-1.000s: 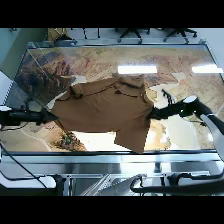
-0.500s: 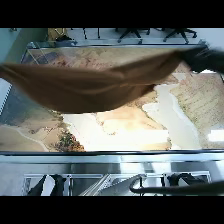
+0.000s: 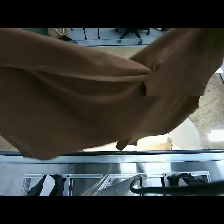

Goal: Fold the shirts.

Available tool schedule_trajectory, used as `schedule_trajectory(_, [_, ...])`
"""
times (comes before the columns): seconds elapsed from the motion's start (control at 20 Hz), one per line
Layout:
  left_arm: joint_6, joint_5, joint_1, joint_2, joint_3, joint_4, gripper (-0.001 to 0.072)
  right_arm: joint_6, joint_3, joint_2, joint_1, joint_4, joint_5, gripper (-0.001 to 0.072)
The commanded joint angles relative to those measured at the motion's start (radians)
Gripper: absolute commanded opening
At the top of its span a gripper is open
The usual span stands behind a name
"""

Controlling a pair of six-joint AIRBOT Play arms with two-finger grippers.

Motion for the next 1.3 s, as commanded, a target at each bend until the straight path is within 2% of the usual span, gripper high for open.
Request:
schedule_trajectory(0.0, [-0.074,-0.037,-0.175,-0.116,-0.022,0.373,0.0013,0.009,-0.07,-0.143,0.0,-0.027,0.037,0.0019])
schedule_trajectory(0.1, [-0.043,0.005,-0.318,-0.212,-0.131,0.55,0.0013,0.004,-0.143,-0.259,0.0,-0.027,0.031,0.0019])
schedule_trajectory(0.2, [-0.033,0.143,-0.409,-0.334,-0.227,0.702,0.0013,0.002,-0.202,-0.391,0.0,-0.027,-0.008,0.0019])
schedule_trajectory(0.3, [-0.009,0.296,-0.432,-0.484,-0.267,0.738,0.0013,-0.003,-0.212,-0.536,0.0,-0.021,-0.072,0.0019])
schedule_trajectory(0.35, [0.014,0.332,-0.432,-0.562,-0.246,0.726,0.0012,-0.003,-0.21,-0.597,0.0,-0.018,-0.121,0.0019])
schedule_trajectory(0.5, [0.057,0.342,-0.443,-0.787,-0.099,0.728,0.0013,-0.002,-0.184,-0.748,-0.001,0.0,-0.232,0.0018])
schedule_trajectory(0.7, [0.051,0.328,-0.449,-0.995,0.091,0.737,0.0013,-0.002,-0.168,-0.832,-0.018,-0.018,-0.255,0.0018])
schedule_trajectory(0.9, [0.026,0.292,-0.451,-1.104,0.199,0.797,0.0013,0.021,-0.169,-0.852,-0.053,-0.072,-0.202,0.0018])
schedule_trajectory(1.25, [0.047,0.318,-0.464,-1.172,0.203,0.816,0.0013,0.02,-0.176,-0.99,-0.035,-0.051,-0.158,0.0019])
